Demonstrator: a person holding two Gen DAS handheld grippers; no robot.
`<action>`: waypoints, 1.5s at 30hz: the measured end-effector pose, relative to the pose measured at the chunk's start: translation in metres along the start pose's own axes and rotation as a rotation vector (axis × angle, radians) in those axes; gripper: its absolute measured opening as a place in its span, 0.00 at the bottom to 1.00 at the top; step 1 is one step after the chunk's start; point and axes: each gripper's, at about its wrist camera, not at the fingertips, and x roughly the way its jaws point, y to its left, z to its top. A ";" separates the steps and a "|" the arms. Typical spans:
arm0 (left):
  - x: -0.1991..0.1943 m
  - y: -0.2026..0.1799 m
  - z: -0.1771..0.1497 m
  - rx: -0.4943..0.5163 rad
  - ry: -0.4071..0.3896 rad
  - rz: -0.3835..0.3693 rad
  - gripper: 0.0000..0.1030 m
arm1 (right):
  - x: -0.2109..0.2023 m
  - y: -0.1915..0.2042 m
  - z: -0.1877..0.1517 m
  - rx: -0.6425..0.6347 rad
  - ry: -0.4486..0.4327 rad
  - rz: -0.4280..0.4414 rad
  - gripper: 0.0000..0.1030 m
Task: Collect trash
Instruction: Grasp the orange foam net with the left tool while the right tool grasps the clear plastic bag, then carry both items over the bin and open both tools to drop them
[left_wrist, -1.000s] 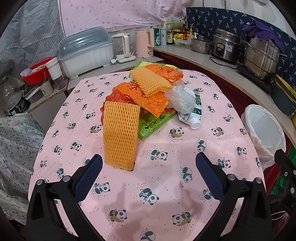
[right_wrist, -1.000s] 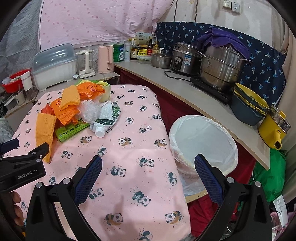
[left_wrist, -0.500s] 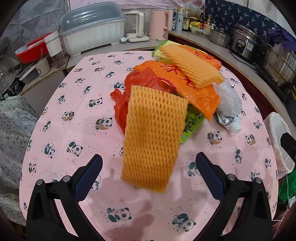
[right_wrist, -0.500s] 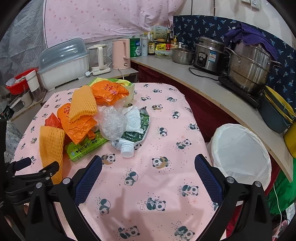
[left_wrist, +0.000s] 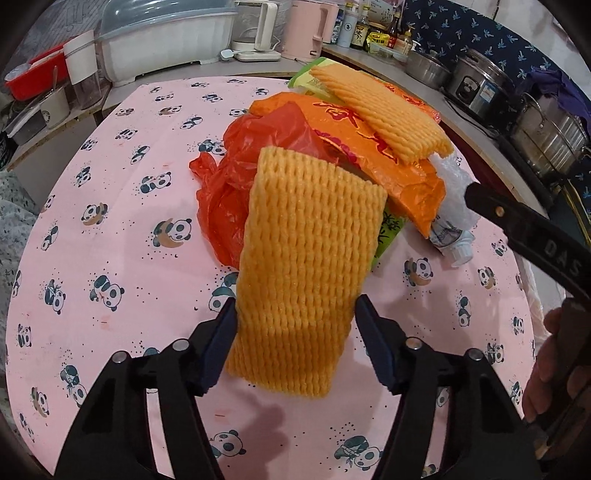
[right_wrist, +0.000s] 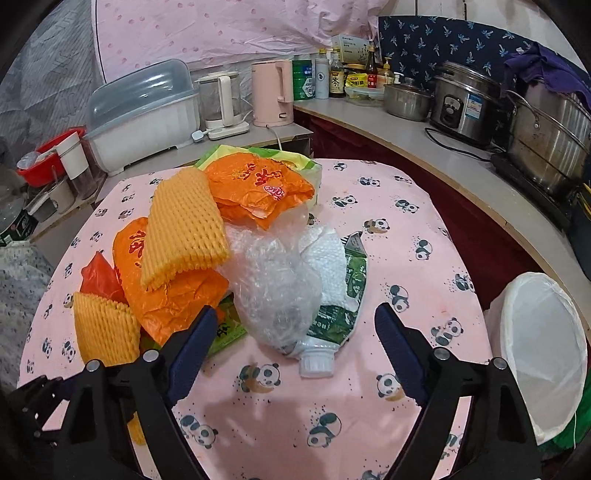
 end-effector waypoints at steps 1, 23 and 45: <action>0.000 -0.001 0.000 0.006 0.002 -0.007 0.46 | 0.005 0.001 0.002 0.003 0.006 -0.002 0.75; -0.062 -0.045 -0.019 0.085 -0.069 -0.125 0.20 | -0.065 -0.049 -0.006 0.113 -0.077 0.006 0.09; -0.084 -0.248 -0.017 0.389 -0.110 -0.277 0.21 | -0.151 -0.221 -0.065 0.350 -0.139 -0.221 0.09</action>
